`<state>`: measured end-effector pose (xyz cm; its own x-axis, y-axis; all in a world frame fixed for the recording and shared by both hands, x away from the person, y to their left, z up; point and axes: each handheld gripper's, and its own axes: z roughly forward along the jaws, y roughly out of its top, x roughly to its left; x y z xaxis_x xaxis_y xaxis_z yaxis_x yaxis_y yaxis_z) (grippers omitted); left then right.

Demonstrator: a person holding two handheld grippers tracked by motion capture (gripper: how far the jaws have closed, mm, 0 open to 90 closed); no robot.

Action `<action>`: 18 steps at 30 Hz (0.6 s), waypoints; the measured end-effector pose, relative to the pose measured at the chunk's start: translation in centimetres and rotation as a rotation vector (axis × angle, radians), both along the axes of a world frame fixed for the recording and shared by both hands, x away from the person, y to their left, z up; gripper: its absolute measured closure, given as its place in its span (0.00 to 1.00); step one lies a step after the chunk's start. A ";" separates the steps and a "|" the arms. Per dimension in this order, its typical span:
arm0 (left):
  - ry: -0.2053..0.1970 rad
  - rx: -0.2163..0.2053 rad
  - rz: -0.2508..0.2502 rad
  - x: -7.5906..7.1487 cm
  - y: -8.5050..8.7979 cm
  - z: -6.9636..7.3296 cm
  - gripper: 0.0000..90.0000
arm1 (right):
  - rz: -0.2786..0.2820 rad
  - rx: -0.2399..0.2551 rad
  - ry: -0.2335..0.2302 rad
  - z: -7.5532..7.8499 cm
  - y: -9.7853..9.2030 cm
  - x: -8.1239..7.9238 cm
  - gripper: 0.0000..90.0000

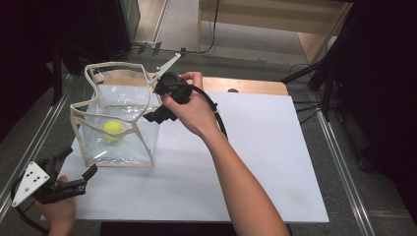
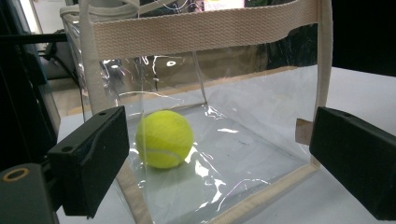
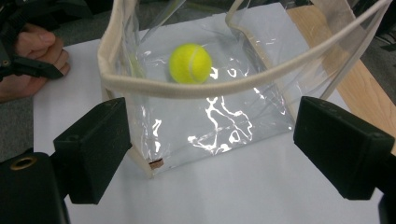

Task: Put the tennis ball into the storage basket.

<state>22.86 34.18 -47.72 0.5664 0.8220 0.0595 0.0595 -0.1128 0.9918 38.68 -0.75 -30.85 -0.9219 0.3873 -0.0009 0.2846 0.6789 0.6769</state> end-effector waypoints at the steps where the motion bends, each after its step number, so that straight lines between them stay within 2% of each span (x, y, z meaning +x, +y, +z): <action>1: 0.000 0.000 0.001 0.0 0.0 0.0 0.06 | 0.003 0.004 -0.010 -0.2 -0.1 0.0 0.11; 13: 0.001 -0.002 0.000 0.0 0.0 0.0 0.06 | -0.008 0.010 0.005 -2.1 -0.5 -0.6 0.10; 18: 0.000 -0.002 0.001 0.0 0.0 0.0 0.06 | -0.002 0.037 -0.003 -2.6 -0.7 -0.9 0.10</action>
